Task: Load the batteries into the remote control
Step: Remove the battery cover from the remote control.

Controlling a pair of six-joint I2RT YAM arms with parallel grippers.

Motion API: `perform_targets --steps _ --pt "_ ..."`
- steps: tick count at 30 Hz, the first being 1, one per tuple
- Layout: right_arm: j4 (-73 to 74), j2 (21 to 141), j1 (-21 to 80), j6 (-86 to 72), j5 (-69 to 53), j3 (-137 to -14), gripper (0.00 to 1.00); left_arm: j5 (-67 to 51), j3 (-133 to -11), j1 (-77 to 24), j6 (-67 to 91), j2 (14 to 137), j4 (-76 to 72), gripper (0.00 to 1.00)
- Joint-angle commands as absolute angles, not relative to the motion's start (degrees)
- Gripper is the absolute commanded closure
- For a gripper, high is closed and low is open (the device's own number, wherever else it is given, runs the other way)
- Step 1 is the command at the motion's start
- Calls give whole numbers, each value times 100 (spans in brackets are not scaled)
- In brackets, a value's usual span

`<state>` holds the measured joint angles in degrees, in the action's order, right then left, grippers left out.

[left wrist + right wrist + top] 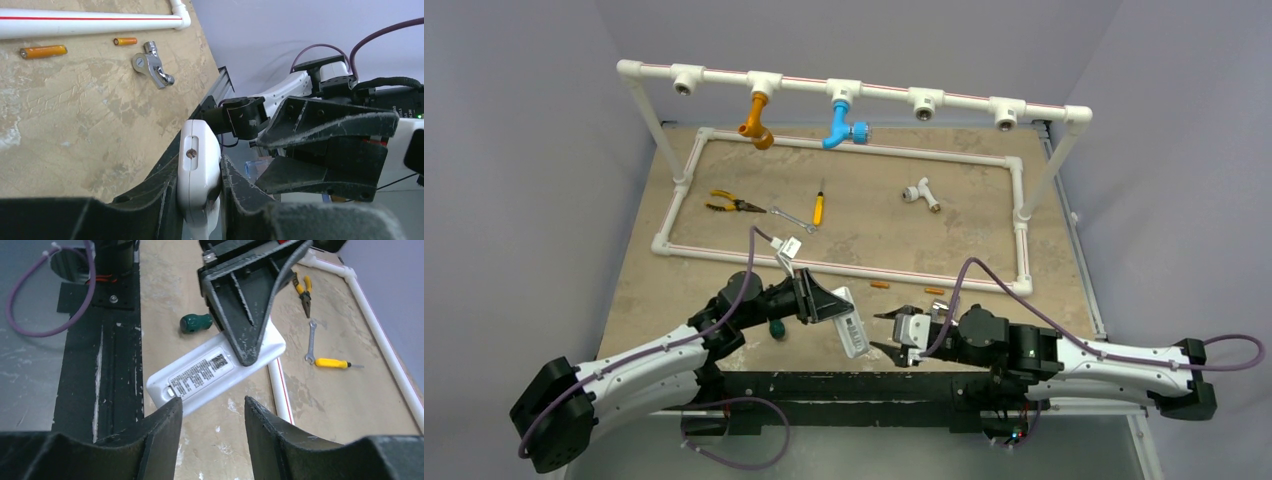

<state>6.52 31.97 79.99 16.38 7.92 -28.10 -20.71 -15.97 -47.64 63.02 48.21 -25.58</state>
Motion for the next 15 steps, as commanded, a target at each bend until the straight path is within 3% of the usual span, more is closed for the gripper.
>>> perform_targets --steps 1,6,15 --pt "791 3475 8016 2391 -93 -3194 55 -2241 -1701 -4729 6600 4919 -3024 100" --pt "797 3872 8018 2627 -404 -3331 62 -2305 -1674 -4729 6703 5003 -3154 100" --pt "736 3926 8016 2806 -684 -3347 59 -2320 -1651 -4729 6695 4901 -3130 100"
